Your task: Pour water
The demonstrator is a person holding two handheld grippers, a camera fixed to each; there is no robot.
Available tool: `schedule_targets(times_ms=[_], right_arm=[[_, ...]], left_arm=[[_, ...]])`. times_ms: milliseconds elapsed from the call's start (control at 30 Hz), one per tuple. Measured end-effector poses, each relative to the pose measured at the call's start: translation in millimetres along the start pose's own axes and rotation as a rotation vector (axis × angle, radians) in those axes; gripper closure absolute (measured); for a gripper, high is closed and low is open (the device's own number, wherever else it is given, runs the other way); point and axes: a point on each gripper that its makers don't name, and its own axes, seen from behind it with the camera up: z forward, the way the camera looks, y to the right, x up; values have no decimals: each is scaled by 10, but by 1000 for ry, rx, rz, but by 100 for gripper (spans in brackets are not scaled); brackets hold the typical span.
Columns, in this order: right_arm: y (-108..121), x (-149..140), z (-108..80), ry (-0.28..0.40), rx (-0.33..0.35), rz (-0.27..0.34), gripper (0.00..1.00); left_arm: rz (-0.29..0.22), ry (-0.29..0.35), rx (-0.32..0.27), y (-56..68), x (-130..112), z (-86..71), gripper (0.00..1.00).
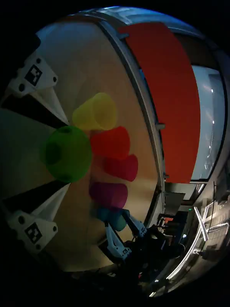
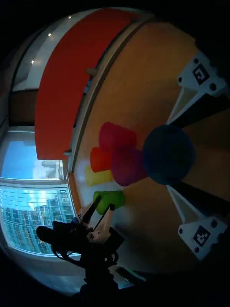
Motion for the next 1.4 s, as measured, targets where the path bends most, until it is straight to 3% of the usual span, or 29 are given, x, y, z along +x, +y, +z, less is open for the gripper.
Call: schedule_targets(times_ms=[300, 700, 967, 1400], right_arm=[[40, 77, -62, 30, -12, 21, 9], [43, 412, -276, 117, -25, 13, 9], [56, 697, -420, 182, -39, 8, 9], [85, 1178, -651, 282, -48, -16, 10]], left_arm=[[8, 20, -4, 53, 82, -76, 13], [32, 77, 11, 157, 334, -313, 13], [39, 153, 24, 205, 572, -485, 13], [4, 301, 0, 328, 1002, -775, 13]])
